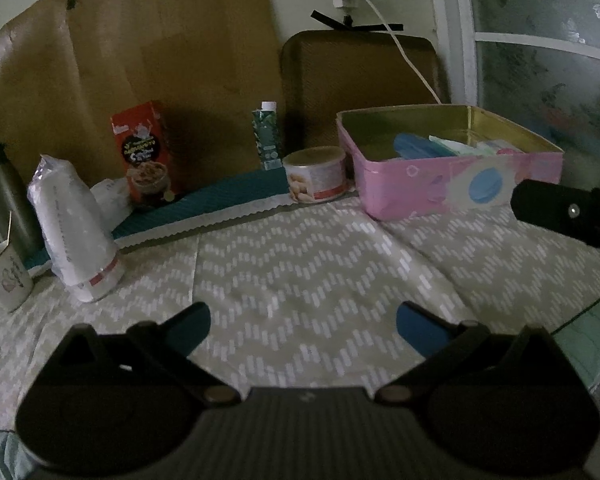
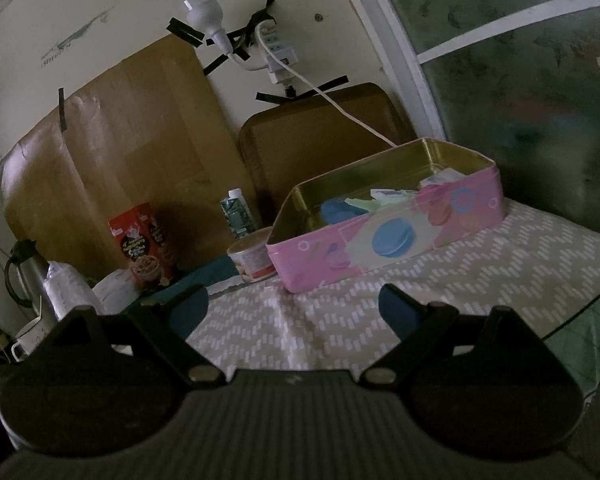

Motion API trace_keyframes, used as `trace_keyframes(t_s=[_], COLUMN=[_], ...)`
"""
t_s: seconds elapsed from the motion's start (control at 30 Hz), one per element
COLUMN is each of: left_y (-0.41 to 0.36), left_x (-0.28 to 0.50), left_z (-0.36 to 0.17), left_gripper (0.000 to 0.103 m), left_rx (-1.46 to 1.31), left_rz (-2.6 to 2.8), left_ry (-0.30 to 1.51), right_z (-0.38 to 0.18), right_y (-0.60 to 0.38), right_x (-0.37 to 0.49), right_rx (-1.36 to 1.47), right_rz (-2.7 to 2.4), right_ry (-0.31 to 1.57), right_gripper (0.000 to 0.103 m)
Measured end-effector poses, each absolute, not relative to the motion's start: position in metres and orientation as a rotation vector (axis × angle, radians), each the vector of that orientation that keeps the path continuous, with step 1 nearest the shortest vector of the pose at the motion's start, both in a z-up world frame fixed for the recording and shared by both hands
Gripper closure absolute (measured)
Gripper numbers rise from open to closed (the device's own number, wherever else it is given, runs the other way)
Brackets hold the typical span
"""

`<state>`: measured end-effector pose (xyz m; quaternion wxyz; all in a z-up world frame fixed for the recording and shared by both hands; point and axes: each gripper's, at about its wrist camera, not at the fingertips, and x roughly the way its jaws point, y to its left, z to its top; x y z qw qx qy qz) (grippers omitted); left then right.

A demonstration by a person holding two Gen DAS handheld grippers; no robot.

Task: Organize soft objects

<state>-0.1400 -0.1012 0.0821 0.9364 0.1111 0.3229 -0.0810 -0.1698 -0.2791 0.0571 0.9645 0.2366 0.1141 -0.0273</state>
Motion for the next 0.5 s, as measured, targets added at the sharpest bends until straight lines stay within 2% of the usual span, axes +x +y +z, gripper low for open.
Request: trace_keyframes(t_s=[0.5], left_y=[-0.0961], left_x=[-0.1397], left_z=[0.0852], left_gripper=[0.000], left_rx=[0.198], left_rz=[-0.179], left_ry=[0.690], right_z=[0.0603], right_y=[-0.2753], right_x=[-0.1699], right_rx=[0.474], right_rz=[-0.047], right_ry=[0.217], right_gripper=[0.009])
